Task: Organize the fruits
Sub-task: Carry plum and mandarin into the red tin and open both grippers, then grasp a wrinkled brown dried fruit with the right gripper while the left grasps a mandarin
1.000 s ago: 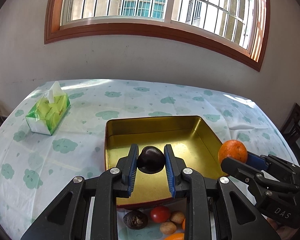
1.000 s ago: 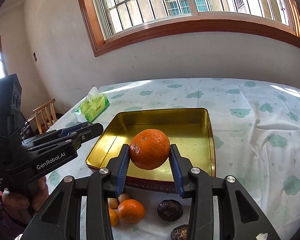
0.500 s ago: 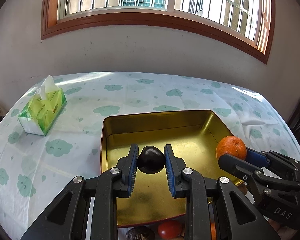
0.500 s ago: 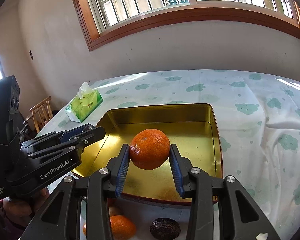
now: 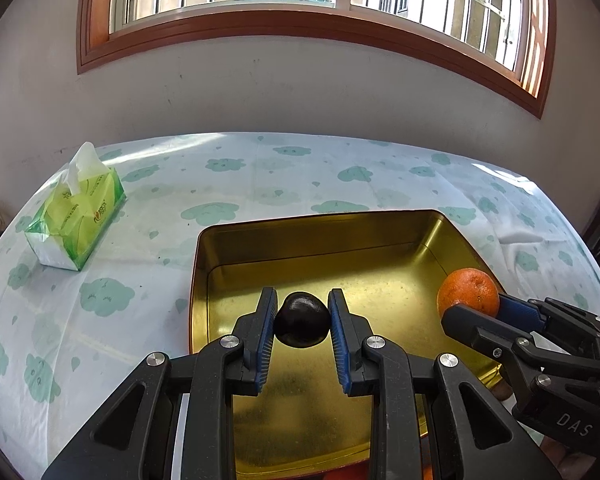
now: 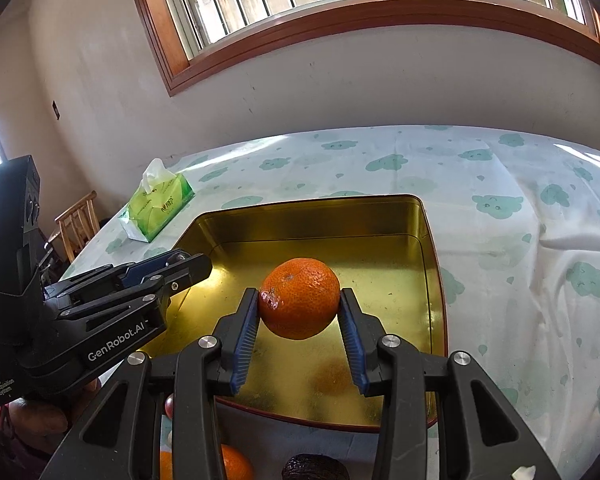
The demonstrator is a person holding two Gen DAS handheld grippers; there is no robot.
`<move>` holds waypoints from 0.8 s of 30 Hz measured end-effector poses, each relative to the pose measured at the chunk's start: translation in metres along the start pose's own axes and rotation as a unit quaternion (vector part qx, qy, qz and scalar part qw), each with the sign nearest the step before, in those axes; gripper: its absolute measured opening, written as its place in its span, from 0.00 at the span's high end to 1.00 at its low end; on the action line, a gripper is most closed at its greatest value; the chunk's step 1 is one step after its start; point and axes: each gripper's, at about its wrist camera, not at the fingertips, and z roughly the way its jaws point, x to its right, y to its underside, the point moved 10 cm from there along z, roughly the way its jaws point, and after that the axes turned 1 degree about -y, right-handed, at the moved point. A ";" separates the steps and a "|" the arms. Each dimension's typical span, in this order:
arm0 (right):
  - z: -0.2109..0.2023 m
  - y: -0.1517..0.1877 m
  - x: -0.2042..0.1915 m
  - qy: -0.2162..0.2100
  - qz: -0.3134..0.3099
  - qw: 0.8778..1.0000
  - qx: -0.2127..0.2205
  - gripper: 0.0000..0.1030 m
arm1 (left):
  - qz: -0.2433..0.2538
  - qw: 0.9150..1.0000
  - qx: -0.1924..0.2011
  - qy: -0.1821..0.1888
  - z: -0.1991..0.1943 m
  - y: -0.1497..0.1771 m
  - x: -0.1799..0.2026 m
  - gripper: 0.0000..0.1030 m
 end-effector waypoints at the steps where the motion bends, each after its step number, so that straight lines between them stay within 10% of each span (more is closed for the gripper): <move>1: 0.002 0.000 0.000 0.000 0.000 1.000 -0.001 0.64 | 0.000 1.000 -0.001 0.000 0.001 0.000 0.000 0.74; 4: 0.006 0.000 0.000 0.002 -0.004 1.000 -0.004 0.64 | 0.003 1.000 -0.007 -0.001 0.006 0.001 0.000 0.68; 8: 0.004 -0.005 0.001 0.008 -0.008 1.000 0.006 0.58 | -0.002 1.000 -0.002 -0.017 0.005 0.000 -0.003 0.25; 18: -0.090 0.009 0.015 -0.019 -0.019 0.998 0.064 0.52 | 0.019 0.999 0.048 -0.015 -0.046 -0.005 -0.001 0.16; 24: -0.127 0.090 0.026 -0.019 -0.049 0.999 -0.006 0.51 | 0.027 0.997 0.066 0.014 -0.095 0.038 -0.005 0.16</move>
